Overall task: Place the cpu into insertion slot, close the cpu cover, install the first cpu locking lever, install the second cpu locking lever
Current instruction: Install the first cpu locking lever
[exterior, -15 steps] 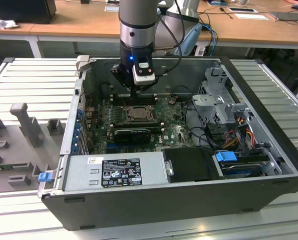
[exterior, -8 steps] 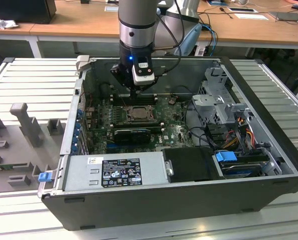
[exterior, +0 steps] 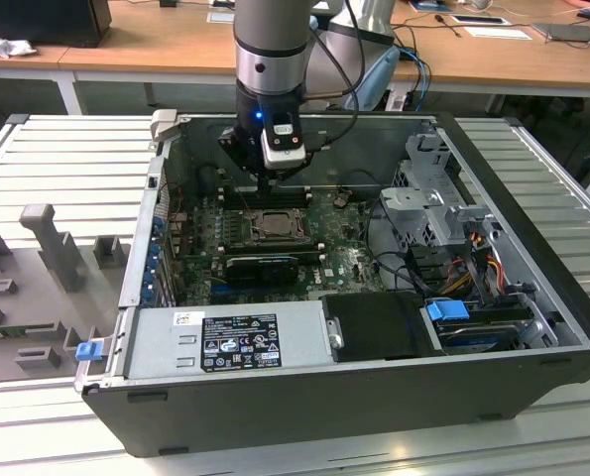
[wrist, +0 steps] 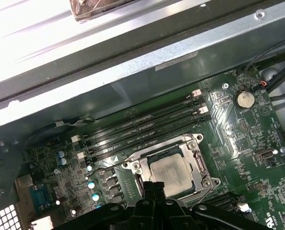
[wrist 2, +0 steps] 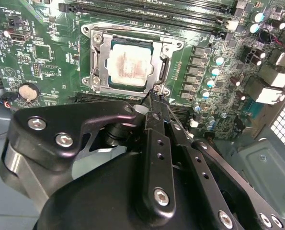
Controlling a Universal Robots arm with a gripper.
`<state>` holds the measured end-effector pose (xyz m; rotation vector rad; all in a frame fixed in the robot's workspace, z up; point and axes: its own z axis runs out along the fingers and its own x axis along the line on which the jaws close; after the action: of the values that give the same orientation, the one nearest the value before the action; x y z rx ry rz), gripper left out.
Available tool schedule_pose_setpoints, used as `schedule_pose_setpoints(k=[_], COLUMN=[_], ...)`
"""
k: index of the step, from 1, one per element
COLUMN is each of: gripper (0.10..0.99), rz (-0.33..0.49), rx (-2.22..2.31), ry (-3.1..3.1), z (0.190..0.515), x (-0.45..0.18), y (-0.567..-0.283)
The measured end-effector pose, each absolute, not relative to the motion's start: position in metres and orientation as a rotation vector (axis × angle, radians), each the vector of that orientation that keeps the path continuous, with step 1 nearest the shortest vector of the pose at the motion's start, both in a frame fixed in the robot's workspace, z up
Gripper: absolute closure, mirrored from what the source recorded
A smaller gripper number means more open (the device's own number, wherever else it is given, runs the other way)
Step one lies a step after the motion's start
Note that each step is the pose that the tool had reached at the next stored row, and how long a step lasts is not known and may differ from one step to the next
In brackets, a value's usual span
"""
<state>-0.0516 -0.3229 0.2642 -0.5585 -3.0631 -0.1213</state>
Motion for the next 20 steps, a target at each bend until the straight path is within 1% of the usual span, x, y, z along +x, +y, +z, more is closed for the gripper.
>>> schedule_pose_setpoints(k=[3, 20], gripper=[0.98, 0.98], rz=[-0.12, -0.117], rx=[-0.471, -0.294], ry=[-3.076, -3.093], z=[0.2642, 0.2641], x=[-0.0516, -0.0541], y=[-0.3229, -0.3229])
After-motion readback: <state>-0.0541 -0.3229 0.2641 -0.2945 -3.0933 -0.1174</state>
